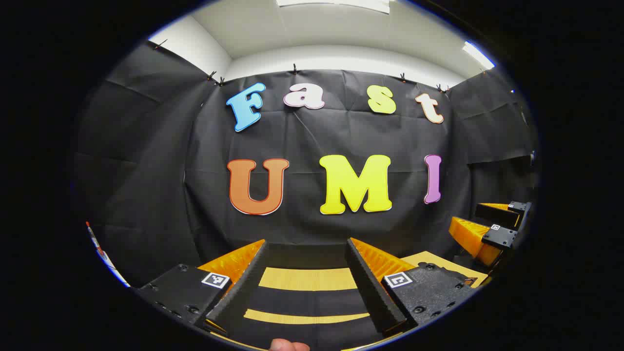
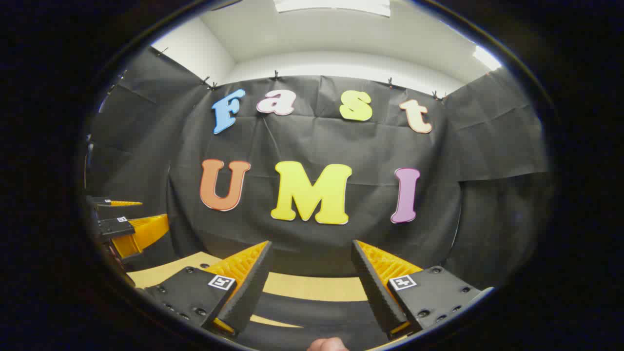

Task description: Grasp the waist and the cuffs of the jeans and fold them to make the two legs overlap; first hold the waist and fold one-third of the jeans toward the cuffs, then hold the cuffs and fold the remaining one-third in the same direction to finish folding.

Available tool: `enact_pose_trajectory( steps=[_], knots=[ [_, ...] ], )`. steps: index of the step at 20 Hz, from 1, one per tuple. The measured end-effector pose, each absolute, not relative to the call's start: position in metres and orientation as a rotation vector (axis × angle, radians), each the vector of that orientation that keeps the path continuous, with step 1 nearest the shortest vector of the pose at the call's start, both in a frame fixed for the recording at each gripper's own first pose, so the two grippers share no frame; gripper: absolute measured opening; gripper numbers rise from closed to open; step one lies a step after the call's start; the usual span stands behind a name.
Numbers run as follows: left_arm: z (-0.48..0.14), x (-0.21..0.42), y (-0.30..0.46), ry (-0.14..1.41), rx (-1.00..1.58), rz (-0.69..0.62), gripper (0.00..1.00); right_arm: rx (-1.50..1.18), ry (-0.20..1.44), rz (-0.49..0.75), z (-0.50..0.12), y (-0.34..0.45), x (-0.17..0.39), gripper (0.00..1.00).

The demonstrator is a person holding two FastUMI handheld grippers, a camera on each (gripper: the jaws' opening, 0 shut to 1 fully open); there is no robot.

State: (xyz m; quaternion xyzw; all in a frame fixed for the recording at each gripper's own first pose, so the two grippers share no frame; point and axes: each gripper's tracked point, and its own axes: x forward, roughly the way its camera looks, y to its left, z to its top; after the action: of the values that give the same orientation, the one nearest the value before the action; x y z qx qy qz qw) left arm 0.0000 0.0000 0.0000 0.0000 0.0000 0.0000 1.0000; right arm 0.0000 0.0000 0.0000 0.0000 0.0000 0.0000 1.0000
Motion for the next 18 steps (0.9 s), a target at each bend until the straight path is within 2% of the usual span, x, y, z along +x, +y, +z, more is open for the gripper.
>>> enact_pose_trajectory(
  steps=[18],
  knots=[
    [-0.010, 0.017, -0.005, 0.040, -0.001, 0.014, 0.99, 0.026, 0.035, -0.059, -0.005, -0.022, 0.018, 0.98]
  ],
)
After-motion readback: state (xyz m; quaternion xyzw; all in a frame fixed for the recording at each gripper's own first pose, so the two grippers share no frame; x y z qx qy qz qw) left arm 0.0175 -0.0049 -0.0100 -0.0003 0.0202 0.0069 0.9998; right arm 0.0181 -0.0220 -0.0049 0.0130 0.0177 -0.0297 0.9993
